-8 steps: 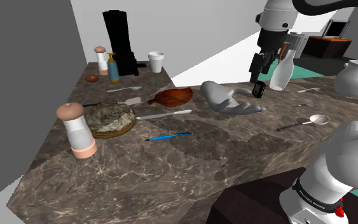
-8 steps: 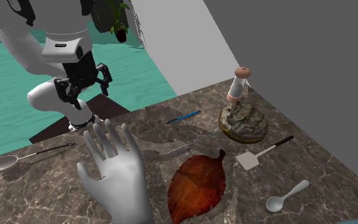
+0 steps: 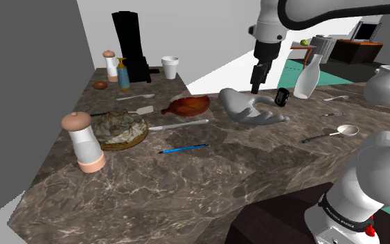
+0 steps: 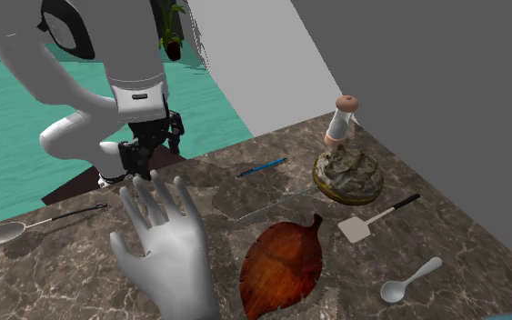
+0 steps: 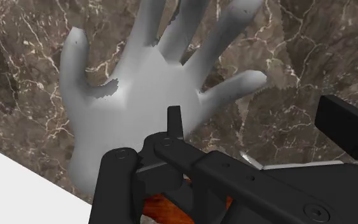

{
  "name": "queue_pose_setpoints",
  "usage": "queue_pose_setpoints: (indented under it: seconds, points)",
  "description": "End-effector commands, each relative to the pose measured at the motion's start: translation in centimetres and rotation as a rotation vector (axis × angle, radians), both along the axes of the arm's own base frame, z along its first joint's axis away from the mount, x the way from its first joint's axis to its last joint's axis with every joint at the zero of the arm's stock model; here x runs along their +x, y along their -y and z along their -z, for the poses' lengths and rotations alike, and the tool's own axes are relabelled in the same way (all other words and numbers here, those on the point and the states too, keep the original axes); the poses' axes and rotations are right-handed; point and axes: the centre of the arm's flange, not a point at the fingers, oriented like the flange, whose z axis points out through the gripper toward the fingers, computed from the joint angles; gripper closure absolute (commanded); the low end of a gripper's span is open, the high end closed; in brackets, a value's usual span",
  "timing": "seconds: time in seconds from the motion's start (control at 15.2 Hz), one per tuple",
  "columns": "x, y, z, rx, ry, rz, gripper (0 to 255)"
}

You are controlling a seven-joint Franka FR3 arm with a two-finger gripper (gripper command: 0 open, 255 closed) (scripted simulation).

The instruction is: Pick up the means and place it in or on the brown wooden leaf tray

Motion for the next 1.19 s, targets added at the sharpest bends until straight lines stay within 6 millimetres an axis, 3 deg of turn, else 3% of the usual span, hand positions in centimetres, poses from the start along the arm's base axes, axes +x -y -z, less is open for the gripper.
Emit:
queue_pose_setpoints:
  seconds: [0.0,0.53,1.12]
  points:
    - [2.3,-0.5,1.0,0.000,-0.012,-0.075,0]
    - [11.0,-4.8,5.8,0.002,-0.064,-0.362,0]
    - [18.5,-12.1,11.6,0.003,-0.122,-0.685,0]
